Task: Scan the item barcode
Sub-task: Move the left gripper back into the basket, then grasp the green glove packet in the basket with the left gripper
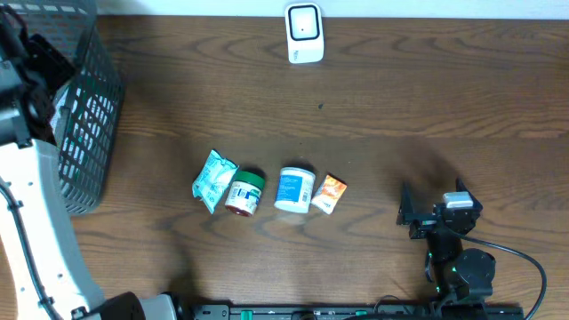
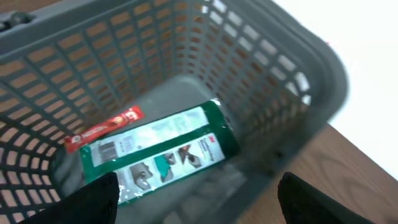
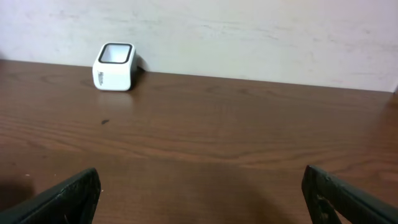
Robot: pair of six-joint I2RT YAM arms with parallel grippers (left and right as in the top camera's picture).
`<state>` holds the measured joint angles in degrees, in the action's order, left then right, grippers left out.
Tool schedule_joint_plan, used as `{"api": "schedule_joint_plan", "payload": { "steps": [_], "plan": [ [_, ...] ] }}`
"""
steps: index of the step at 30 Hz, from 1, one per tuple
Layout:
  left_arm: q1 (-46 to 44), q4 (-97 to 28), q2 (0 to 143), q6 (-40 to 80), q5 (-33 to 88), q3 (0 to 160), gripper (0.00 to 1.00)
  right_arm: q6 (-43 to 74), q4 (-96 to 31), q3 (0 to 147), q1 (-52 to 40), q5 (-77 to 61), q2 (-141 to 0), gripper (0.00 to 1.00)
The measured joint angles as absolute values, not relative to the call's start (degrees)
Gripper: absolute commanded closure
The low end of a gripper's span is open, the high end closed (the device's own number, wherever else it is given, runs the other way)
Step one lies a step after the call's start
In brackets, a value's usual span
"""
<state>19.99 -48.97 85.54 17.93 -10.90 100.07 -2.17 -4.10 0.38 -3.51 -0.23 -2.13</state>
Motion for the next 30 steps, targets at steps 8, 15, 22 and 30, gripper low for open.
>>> {"api": "schedule_joint_plan", "payload": {
  "steps": [8, 15, 22, 30],
  "plan": [
    [28.27, -48.58, 92.03, 17.47, -10.90, 100.07, 0.21, -2.17, -4.10, 0.38, -3.51, -0.23, -2.13, 0.01],
    [35.22, -47.75, 98.65, 16.69, -10.90, 100.07, 0.20, -2.17, -4.10, 0.38, -3.51, -0.23, -2.13, 0.01],
    [38.06, -47.33, 107.15, 15.29, -10.90, 100.07, 0.07, -2.17, -4.10, 0.38, -3.51, -0.23, -2.13, 0.01],
    [38.06, -45.08, 116.07, 9.13, -5.72, 100.07, 0.02, -2.17, -4.08, 0.38, -3.51, -0.23, -2.13, 0.01]
  ]
}}
